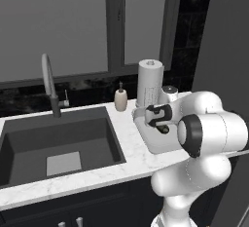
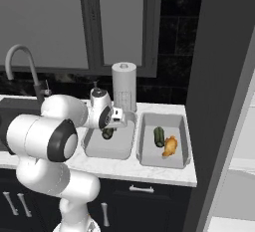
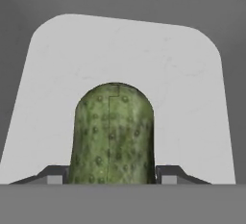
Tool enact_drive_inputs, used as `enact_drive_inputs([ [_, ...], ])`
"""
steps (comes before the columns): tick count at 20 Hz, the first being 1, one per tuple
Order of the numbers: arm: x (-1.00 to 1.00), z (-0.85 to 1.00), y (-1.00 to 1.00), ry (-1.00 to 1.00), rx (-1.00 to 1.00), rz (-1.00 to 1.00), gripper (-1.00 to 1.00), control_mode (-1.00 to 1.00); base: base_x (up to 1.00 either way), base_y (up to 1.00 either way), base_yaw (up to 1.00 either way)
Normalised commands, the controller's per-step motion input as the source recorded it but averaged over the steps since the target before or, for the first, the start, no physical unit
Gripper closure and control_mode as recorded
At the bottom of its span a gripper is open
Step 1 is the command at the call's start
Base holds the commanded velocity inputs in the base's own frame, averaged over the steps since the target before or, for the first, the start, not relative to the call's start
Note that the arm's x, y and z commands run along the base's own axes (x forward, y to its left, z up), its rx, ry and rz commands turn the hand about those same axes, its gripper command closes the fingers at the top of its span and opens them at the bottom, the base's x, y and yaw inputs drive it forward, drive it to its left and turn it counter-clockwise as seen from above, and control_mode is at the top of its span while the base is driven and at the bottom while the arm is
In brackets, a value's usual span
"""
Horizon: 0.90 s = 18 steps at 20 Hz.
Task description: Place one cucumber and one chicken drumstick in each tupperware on the nearby counter, to pack two identical lunches.
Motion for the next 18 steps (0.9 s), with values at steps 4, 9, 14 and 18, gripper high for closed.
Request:
enact_drive_inputs([
  [4,0.0,0.05,0.0,0.0,0.0,0.0,-1.0,-1.0,0.0,0.0,0.0],
  [9,0.0,0.21,0.0,0.0,0.0,0.0,-1.0,-1.0,0.0,0.0,0.0],
  [14,-0.23,0.86,0.0,0.01,0.0,0.0,-1.0,-1.0,0.0,0.0,0.0],
  [18,-0.64,1.0,-0.07,0.13,0.0,0.0,-1.0,-1.0,0.0,0.0,0.0],
])
